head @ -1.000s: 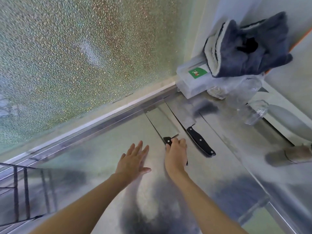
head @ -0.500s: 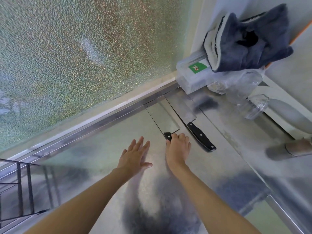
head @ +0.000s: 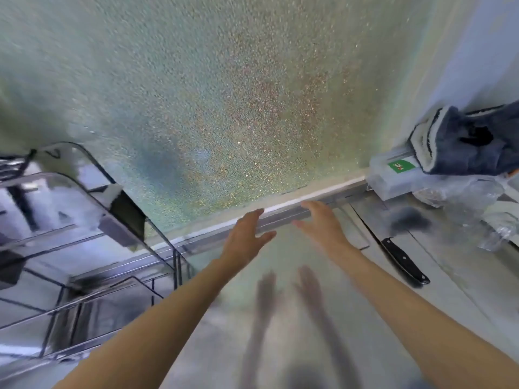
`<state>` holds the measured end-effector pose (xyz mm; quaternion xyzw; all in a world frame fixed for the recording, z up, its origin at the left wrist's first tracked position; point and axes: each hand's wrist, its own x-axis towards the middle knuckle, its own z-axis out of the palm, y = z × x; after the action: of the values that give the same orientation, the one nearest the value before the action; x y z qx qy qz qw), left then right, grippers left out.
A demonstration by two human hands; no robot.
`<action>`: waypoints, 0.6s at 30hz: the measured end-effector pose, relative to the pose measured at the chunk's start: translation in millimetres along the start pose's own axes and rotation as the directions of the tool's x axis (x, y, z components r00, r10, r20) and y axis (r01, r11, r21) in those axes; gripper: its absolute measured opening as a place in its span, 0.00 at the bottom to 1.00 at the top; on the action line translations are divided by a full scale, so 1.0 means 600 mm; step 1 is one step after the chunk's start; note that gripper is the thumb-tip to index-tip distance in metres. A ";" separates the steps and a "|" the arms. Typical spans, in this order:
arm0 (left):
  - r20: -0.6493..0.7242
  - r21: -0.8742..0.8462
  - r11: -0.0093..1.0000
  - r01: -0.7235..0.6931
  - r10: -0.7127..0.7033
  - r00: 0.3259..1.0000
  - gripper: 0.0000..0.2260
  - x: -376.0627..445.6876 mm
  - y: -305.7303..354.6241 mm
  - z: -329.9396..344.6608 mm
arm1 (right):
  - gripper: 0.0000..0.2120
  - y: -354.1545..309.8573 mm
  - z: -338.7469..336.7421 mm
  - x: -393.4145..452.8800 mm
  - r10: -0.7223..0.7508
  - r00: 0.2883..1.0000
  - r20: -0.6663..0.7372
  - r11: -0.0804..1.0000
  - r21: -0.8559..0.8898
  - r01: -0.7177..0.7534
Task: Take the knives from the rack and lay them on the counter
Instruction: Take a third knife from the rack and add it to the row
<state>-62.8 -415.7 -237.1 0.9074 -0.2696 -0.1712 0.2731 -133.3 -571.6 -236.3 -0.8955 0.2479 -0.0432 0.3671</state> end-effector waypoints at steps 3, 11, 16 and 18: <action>-0.118 0.016 1.000 -0.009 0.011 0.993 0.26 -0.050 -0.016 -0.115 | 0.22 -0.122 0.006 -0.010 -0.168 0.986 0.010 0.986 0.002 0.168; -0.416 0.063 0.998 0.014 0.014 0.909 0.23 -0.219 -0.079 -0.408 | 0.21 -0.424 0.025 -0.055 -0.561 0.828 -0.004 0.828 -0.002 0.561; -0.533 0.124 0.991 0.049 0.025 0.846 0.21 -0.294 -0.144 -0.514 | 0.19 -0.577 0.062 -0.079 -0.686 0.726 -0.044 0.727 0.001 0.686; -0.566 0.128 0.986 0.103 -0.013 0.824 0.21 -0.315 -0.178 -0.545 | 0.18 -0.617 0.084 -0.087 -0.711 0.702 -0.033 0.703 0.011 0.712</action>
<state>-21.2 -98.5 -9.8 0.9434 -0.1615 0.1171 0.2650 -13.3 -289.8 -16.0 -0.9170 -0.1121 -0.1959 0.3289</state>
